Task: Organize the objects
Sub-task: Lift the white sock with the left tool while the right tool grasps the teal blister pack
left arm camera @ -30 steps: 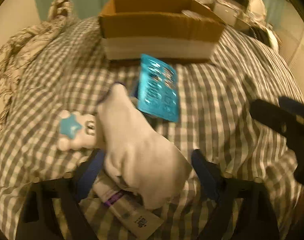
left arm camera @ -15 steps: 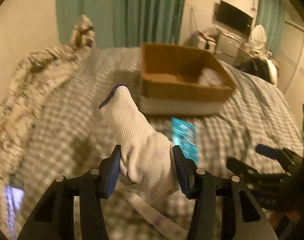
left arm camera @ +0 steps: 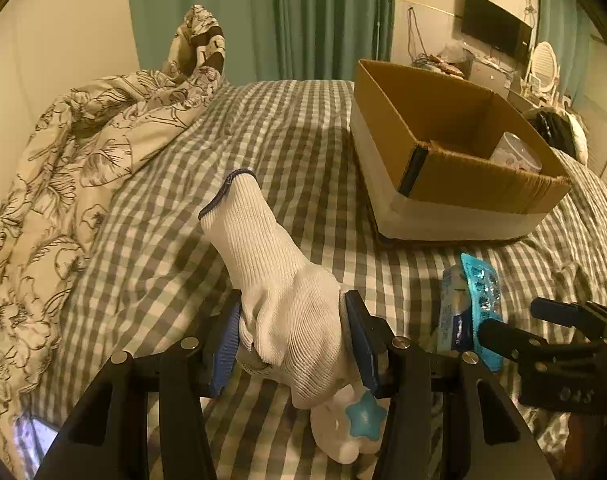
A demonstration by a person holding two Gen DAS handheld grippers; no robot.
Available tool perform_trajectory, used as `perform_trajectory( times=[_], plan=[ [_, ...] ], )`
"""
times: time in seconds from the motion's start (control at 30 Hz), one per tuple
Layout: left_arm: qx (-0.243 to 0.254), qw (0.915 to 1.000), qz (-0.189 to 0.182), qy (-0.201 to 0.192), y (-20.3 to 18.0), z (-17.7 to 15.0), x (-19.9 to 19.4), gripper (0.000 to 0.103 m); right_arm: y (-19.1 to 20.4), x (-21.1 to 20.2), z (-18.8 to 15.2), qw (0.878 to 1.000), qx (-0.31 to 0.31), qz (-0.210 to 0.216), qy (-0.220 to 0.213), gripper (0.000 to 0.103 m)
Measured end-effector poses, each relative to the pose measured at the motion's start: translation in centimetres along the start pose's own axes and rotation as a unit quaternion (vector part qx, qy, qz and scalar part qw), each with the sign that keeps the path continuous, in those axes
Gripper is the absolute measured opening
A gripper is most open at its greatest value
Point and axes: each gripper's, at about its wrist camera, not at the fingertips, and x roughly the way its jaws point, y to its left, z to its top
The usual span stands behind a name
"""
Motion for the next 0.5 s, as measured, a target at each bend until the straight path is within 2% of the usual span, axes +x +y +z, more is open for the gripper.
perform_trajectory(
  times=[0.23, 0.4, 0.47, 0.5],
  plan=[
    [-0.010, 0.9998, -0.014, 0.005, 0.6, -0.3, 1.2, 0.051, -0.2, 2.0, 0.1, 1.000, 0.001, 0.001, 0.018, 0.092],
    [-0.009, 0.9999, -0.012, 0.005, 0.4, -0.4, 0.4, 0.051, 0.3, 1.2, -0.4, 1.000, -0.014, -0.009, 0.004, 0.068],
    [-0.009, 0.9999, -0.009, 0.007, 0.3, -0.4, -0.2, 0.051, 0.2, 0.3, -0.5, 1.000, -0.016, -0.013, -0.011, 0.050],
    [-0.008, 0.9999, -0.008, 0.008, 0.2, -0.5, -0.6, 0.051, 0.2, -0.2, -0.6, 1.000, -0.015, -0.012, -0.016, 0.047]
  ],
)
